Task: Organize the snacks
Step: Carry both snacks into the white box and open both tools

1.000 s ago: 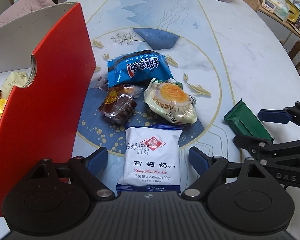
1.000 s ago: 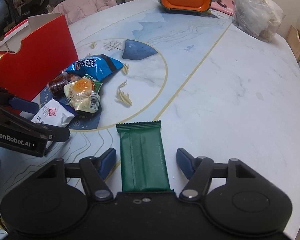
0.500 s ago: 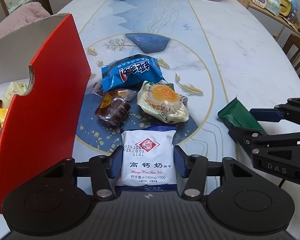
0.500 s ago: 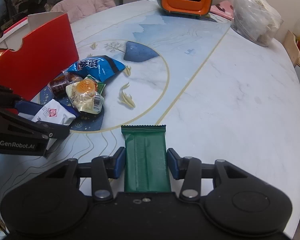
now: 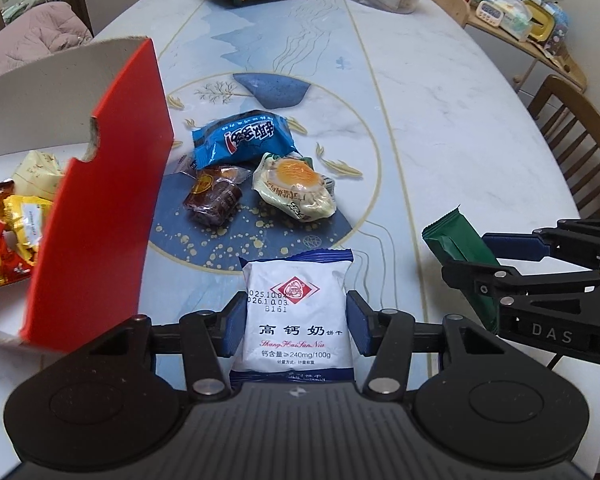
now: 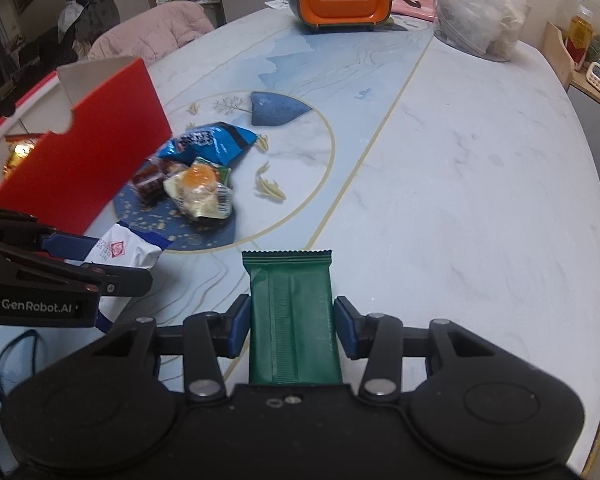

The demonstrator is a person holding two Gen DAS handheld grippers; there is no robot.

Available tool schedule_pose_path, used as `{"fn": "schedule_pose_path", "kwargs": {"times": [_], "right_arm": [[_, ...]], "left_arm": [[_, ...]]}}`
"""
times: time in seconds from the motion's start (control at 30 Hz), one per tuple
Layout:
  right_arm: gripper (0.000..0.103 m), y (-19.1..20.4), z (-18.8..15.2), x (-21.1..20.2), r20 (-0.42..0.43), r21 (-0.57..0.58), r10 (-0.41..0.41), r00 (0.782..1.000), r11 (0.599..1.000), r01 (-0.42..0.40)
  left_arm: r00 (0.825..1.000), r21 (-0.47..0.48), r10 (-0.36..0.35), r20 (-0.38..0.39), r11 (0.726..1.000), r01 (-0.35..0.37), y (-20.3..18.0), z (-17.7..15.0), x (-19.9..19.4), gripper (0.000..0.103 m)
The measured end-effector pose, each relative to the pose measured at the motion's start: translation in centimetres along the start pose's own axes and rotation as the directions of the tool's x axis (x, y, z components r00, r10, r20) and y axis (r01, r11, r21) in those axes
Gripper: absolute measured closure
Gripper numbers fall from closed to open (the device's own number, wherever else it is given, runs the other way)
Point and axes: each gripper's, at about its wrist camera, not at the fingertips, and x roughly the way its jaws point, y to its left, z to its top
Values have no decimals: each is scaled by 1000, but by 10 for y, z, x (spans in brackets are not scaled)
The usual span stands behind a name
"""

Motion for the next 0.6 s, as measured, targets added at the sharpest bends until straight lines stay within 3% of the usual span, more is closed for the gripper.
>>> {"fn": "schedule_pose_path", "kwargs": {"times": [0.6], "right_arm": [[60, 58, 15, -67, 86, 14, 30, 996, 999, -32]], "left_arm": [[993, -15, -45, 105, 999, 47, 46, -8, -89, 52]]}}
